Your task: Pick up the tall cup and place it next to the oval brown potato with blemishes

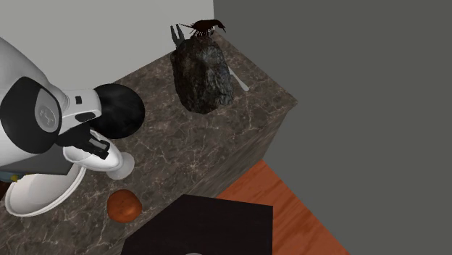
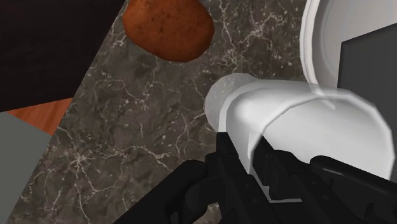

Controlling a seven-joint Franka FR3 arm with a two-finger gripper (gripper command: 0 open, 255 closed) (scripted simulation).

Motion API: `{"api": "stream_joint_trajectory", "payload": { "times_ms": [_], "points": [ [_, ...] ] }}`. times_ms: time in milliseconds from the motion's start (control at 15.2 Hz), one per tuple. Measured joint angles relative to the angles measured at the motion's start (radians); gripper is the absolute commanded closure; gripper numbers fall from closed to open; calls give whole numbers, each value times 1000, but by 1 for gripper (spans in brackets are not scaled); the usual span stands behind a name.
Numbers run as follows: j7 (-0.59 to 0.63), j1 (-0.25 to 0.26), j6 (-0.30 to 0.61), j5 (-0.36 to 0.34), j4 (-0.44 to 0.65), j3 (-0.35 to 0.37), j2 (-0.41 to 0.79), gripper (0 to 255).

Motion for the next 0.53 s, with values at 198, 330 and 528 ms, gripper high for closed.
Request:
{"api": "stream_joint_trajectory", "payload": {
  "times_ms": [198, 330, 528],
  "points": [
    [0, 0, 1, 0, -1, 0, 0, 255],
    [0, 0, 2, 0, -1, 0, 0, 0],
    [0, 0, 2, 0, -1, 0, 0, 0]
  ]
}}
